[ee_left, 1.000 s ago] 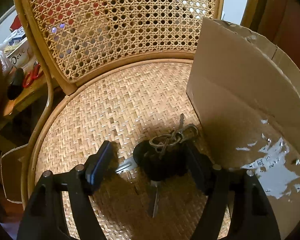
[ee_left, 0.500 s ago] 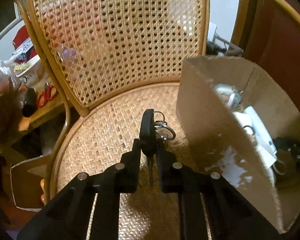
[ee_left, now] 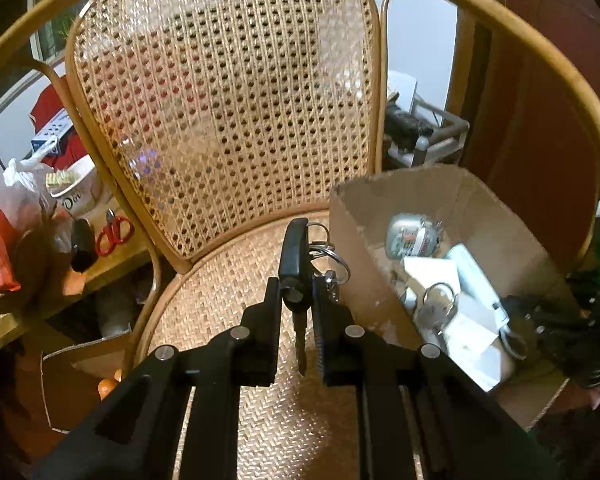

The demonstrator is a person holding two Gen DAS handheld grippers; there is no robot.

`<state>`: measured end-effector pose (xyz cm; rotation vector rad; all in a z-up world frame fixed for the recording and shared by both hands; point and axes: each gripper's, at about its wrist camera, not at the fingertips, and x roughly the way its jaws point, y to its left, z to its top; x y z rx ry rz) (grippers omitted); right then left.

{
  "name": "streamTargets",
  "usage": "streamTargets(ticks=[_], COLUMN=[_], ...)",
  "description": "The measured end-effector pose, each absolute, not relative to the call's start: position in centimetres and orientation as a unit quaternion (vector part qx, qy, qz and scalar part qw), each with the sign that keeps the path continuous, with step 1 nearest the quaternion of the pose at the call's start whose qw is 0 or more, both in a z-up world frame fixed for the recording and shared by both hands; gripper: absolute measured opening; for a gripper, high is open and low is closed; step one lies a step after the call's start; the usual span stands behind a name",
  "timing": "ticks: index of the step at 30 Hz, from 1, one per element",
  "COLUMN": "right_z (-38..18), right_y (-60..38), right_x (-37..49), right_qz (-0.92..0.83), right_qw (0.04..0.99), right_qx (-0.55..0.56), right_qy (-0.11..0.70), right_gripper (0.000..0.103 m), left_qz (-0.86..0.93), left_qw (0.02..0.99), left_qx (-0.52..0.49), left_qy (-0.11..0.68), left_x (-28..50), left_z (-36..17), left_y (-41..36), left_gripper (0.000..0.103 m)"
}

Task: Organize rigid objects
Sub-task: 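Carry the key bunch into the box and release it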

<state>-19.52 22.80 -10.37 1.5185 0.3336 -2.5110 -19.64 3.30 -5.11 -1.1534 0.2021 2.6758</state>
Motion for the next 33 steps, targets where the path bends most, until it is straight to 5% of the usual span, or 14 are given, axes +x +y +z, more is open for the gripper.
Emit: streamTargets(ticks=[13, 29, 31, 33], right_z=[-10.3, -10.3, -10.3, -10.3], right_y=[22.8, 22.7, 23.0, 23.1], right_x=[-19.6, -19.6, -19.4, -19.4], right_qz=[-0.846, -0.846, -0.846, -0.846], right_qw=[0.094, 0.094, 0.094, 0.094], right_qx=[0.512, 0.512, 0.512, 0.512], right_qy=[0.112, 0.113, 0.113, 0.113], right_gripper=[0.011, 0.011, 0.011, 0.011], left_qz=[0.928, 0.899, 0.901, 0.902], left_qw=[0.139, 0.196, 0.195, 0.19], left_qx=[-0.339, -0.383, -0.382, -0.382], left_qy=[0.065, 0.078, 0.069, 0.061], left_x=[-16.9, -16.6, -16.5, -16.5], left_z=[0.0, -3.7, -3.8, -3.7], left_y=[5.6, 11.7, 11.6, 11.5], left_gripper=[0.013, 0.014, 0.019, 0.04])
